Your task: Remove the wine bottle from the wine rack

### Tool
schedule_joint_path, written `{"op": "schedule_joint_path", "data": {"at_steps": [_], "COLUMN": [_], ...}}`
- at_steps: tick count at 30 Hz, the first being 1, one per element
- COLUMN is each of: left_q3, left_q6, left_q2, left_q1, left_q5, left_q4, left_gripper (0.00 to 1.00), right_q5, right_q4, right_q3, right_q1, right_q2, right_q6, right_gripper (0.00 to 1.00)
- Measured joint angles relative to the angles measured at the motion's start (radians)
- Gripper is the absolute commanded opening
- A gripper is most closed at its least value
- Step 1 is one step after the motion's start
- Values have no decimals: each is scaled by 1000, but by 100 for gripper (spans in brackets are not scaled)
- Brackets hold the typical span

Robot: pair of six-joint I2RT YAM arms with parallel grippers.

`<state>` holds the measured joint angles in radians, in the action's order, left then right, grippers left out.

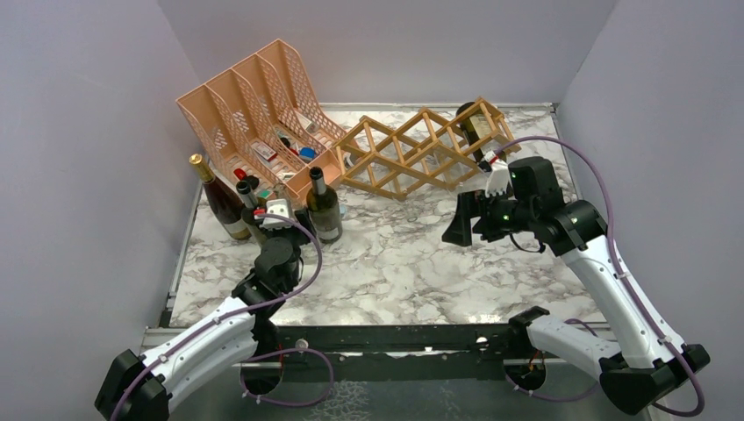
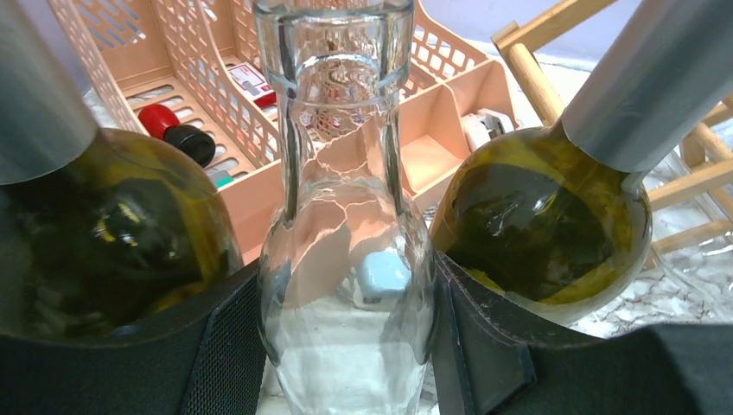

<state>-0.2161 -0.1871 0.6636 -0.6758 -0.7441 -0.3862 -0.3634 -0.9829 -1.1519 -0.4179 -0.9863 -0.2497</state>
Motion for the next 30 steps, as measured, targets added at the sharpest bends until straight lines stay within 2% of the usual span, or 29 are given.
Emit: {"op": "schedule_joint_path", "data": {"at_steps": [10,12,14,15,23,30], "left_q3": [-31,-31,-30,-30,-30,-30], "left_q6": [39,37,28,24,-16,-40], "left_q2": [26,21,10,4,-8,-40], "left_q1": [-83,-86,-87,-89,-92,-92], "left_q5": [-34,-40,-49,-51,-61,-53], "left_q4": [29,37,49,59,122,183], "left_gripper": [64,67,77,78,82,94], "right_q5": [-22,-24,-27,-28,-49,-55], "right_q4": [18,19,22,24,53,70], "right_q3": [11,11,11,11,60,75], "right_q1": [0,0,0,0,0,0], "right_q2": [14,18,19,19,23,33], "right_q6": [3,7,9,10,15,15], "right_gripper": [100,100,100,100,100,100]}}
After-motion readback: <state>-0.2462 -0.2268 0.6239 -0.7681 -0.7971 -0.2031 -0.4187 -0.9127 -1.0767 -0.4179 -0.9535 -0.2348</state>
